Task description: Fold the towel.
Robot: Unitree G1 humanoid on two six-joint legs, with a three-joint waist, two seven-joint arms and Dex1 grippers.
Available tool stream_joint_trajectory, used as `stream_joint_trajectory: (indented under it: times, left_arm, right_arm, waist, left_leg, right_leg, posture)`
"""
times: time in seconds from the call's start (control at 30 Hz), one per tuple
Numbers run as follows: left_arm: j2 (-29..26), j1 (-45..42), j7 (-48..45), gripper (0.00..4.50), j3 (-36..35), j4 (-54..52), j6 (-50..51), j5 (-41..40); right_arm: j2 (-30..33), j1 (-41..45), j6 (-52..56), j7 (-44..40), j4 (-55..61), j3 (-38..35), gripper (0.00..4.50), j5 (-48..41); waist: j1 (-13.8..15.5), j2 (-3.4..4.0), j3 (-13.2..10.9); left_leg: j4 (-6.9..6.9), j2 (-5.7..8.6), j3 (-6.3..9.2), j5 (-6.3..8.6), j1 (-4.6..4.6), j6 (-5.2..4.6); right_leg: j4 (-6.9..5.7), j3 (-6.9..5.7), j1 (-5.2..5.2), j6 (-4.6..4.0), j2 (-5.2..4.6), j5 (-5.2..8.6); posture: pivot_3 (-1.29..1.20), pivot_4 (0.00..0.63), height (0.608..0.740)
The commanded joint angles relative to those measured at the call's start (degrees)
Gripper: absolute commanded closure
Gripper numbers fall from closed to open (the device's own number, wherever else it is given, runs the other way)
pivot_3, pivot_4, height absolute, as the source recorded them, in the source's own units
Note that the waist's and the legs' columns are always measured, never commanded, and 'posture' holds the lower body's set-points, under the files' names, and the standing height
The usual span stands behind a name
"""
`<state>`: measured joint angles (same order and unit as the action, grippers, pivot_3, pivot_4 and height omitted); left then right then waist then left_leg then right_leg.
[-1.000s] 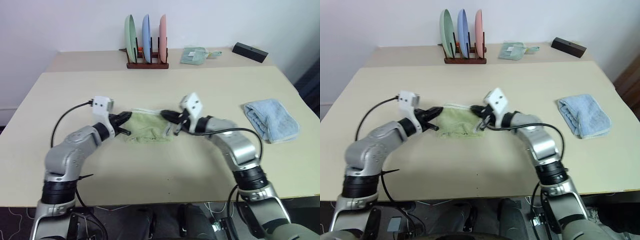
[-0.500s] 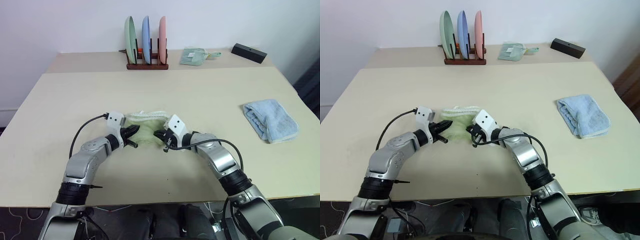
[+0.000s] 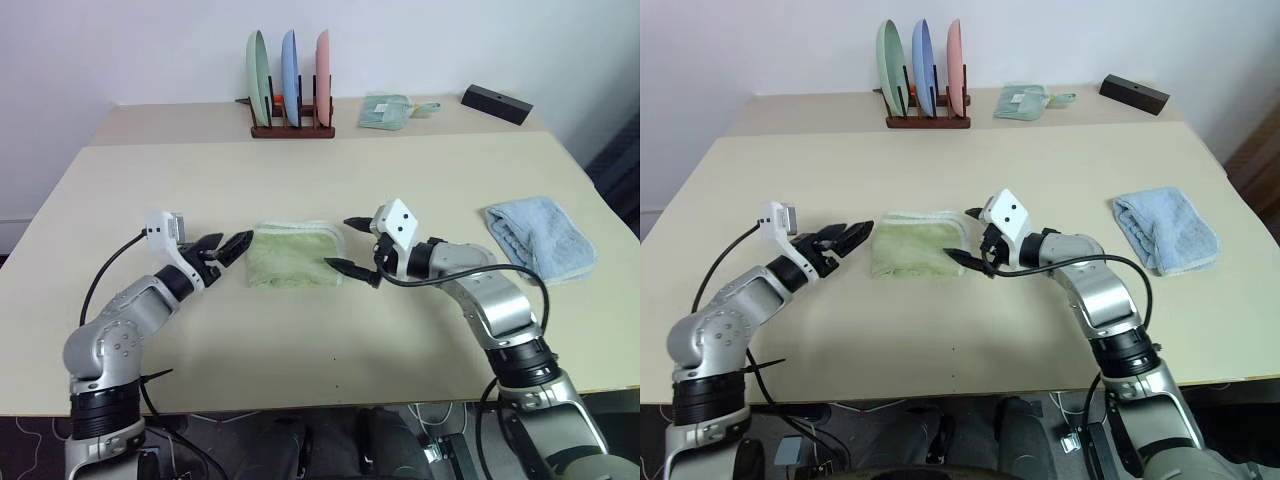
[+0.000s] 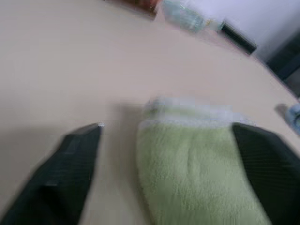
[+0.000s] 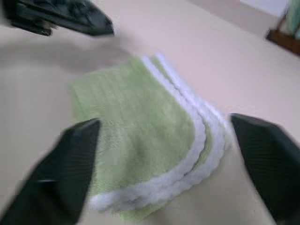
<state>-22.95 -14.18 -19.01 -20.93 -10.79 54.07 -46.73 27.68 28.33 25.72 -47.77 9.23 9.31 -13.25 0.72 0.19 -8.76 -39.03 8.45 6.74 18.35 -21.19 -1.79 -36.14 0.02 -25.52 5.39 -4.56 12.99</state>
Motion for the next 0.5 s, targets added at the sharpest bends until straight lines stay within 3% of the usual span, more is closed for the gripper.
stream_joint_trajectory:
  times: [0.03,0.3,0.4,0.5]
  left_arm:
    - [1.12,-1.80,3.33,0.02,-0.90,3.37,7.08,-3.48]
    - [8.59,-8.77,5.07,0.02,1.71,10.47,10.83,-4.73]
    - [10.92,-10.07,5.97,0.90,2.01,11.61,11.17,-4.18]
    - [12.90,-10.74,6.68,2.39,0.90,11.90,10.52,-4.96]
  right_arm:
    - [1.59,0.04,0.46,-1.20,4.46,-1.68,0.12,-1.83]
    - [3.11,-1.90,0.16,-1.25,7.34,-1.07,0.12,-1.34]
    - [3.44,-2.54,0.01,-0.57,7.85,-1.16,0.12,-0.79]
    - [4.01,-3.79,0.08,-0.13,8.65,-1.45,0.12,-0.52]
  waist:
    - [0.17,-0.01,0.00]
    - [0.79,-0.04,-0.01]
    - [1.40,-0.04,-0.01]
    - [1.49,-0.05,-0.01]
  left_leg:
    - [-0.01,0.00,0.01,0.00,0.00,0.00]
    - [-0.09,0.04,0.06,0.01,0.00,-0.01]
    - [-0.12,0.05,0.03,0.01,0.00,-0.01]
    - [-0.10,0.05,0.03,0.01,-0.01,-0.01]
  right_leg:
    - [0.01,-0.01,0.02,0.00,0.00,0.00]
    - [0.01,-0.04,0.09,0.00,-0.05,0.00]
    - [0.03,-0.03,0.10,0.01,-0.06,0.00]
    - [0.02,-0.03,0.07,0.01,-0.06,0.00]
  posture:
    - [0.00,0.150,0.740]
    - [0.00,0.150,0.740]
    - [0.00,0.150,0.740]
    - [0.00,0.150,0.740]
